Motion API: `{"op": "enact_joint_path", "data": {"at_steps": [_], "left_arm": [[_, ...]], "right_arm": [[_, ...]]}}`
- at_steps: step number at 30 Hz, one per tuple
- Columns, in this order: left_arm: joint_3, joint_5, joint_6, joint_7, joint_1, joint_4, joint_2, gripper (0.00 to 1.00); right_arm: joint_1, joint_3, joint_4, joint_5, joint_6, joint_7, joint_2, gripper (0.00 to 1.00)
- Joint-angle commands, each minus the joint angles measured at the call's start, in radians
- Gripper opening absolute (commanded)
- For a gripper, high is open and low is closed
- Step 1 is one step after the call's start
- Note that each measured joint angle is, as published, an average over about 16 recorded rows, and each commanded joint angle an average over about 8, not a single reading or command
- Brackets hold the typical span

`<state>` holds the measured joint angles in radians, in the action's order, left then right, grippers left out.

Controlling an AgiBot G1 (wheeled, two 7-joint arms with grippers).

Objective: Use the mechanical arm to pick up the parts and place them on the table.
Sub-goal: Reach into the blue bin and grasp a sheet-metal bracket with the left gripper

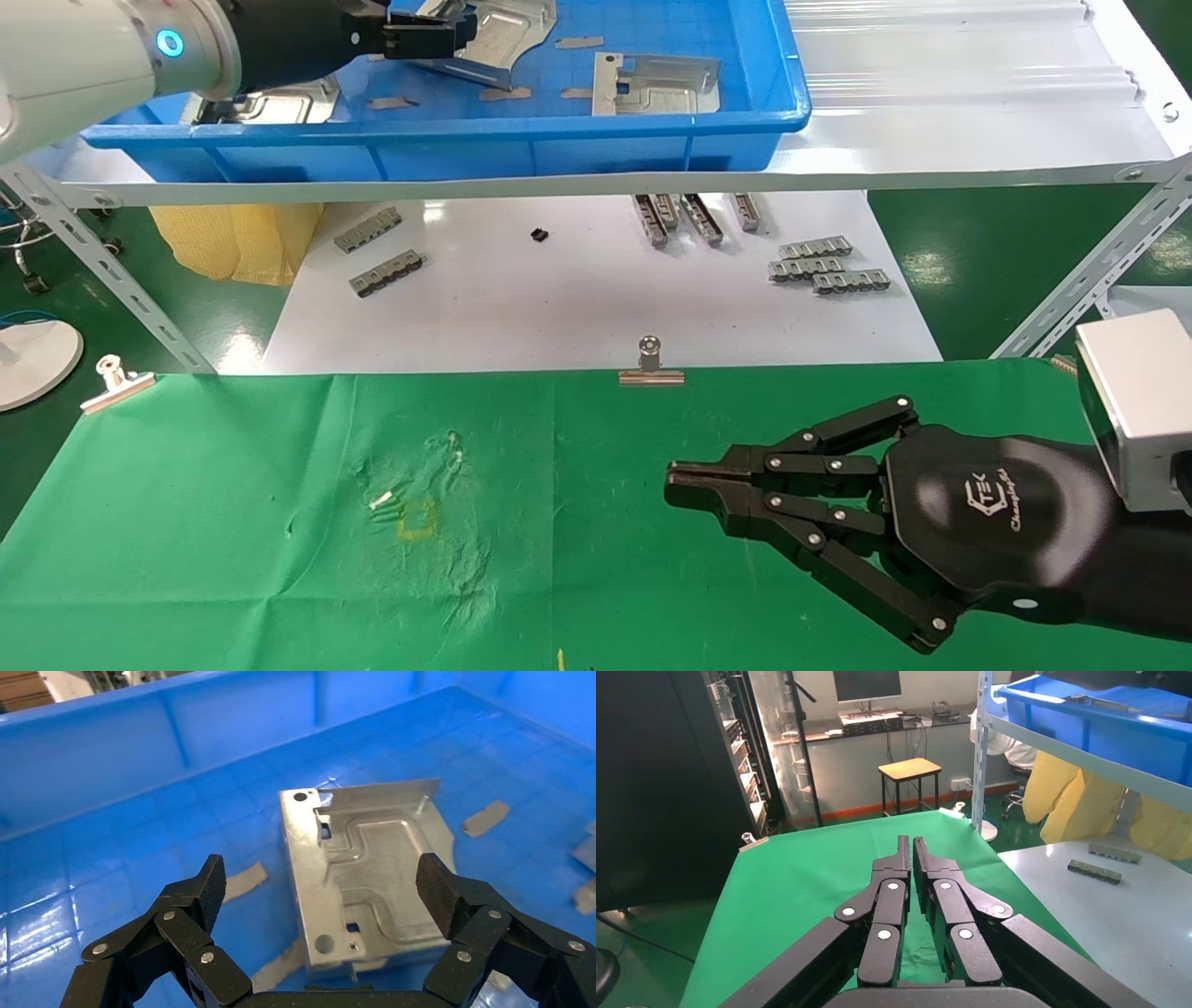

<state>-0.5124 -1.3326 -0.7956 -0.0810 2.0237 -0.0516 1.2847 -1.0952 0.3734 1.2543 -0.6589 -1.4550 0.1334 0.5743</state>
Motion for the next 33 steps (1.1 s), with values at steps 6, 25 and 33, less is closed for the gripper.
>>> {"op": "enact_joint_path", "data": {"at_steps": [6,25,33], "left_arm": [[-0.016,-0.024,0.038,-0.009,0.02,0.043,0.03,0.0],[-0.036,-0.052,0.066,-0.006,0.024,0.042,0.043,0.0],[-0.038,-0.054,0.069,-0.007,0.024,0.04,0.042,0.0]], "right_arm": [[0.0,0.0,0.0,0.0,0.0,0.0,0.0,1.0],[0.0,0.0,0.0,0.0,0.0,0.0,0.0,1.0],[0.0,0.0,0.0,0.0,0.0,0.0,0.0,1.0]]}}
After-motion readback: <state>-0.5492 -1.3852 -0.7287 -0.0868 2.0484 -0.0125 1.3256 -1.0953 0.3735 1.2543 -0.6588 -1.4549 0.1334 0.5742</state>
